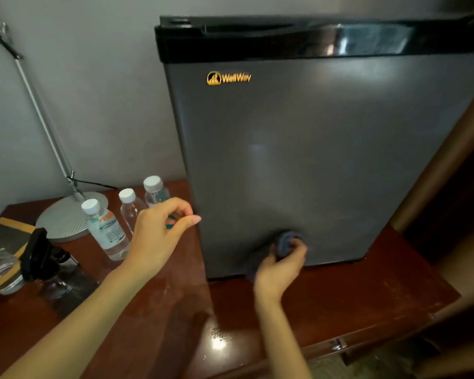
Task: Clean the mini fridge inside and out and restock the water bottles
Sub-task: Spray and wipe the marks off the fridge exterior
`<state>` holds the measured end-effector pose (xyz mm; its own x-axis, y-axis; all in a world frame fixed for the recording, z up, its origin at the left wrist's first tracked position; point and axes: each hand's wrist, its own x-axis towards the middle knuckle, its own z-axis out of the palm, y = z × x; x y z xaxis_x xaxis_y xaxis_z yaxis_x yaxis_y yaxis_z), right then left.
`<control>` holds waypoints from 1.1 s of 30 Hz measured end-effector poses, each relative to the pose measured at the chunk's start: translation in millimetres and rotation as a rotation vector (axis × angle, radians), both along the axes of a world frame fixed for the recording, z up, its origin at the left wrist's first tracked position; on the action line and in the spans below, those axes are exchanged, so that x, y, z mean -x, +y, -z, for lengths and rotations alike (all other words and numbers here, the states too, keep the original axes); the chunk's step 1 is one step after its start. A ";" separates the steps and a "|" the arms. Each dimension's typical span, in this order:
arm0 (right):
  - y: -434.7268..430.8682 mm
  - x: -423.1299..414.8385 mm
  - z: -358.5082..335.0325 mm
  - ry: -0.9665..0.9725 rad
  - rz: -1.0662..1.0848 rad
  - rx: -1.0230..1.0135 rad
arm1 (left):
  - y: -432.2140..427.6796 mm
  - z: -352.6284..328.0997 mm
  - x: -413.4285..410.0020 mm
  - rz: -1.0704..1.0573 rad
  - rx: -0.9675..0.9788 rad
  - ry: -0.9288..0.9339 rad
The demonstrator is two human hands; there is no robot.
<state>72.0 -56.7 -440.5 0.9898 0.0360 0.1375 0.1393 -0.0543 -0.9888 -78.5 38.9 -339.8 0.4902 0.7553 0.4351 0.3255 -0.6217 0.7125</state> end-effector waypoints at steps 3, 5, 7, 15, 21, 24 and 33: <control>-33.8 -74.2 -30.1 0.031 0.116 0.080 | 0.4 -11.0 3.5 -0.010 0.008 0.027; -53.5 -117.2 -49.8 0.033 0.185 0.127 | -0.1 -19.2 3.7 -0.015 0.022 0.042; -65.1 -142.1 -64.5 0.052 0.204 0.171 | -0.7 -27.0 4.0 -0.025 0.036 0.049; -19.1 -26.5 -69.8 -0.188 -0.089 0.196 | -13.1 -29.4 19.9 -0.055 0.108 0.082; 15.7 52.2 -93.5 -0.602 -0.325 0.317 | -8.0 -54.5 38.7 -0.105 0.083 0.045; 20.6 45.4 -121.4 -0.826 -0.313 0.286 | -3.5 -67.2 45.6 -0.117 0.055 0.016; 48.5 46.9 -218.7 -1.353 -0.297 0.321 | 13.0 -95.7 47.2 -0.135 0.011 -0.008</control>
<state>25.1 -8.2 -221.9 0.0540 0.4260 0.9031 0.9981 -0.0485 -0.0368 -125.7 51.9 -244.2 0.3798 0.8189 0.4303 0.4001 -0.5648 0.7217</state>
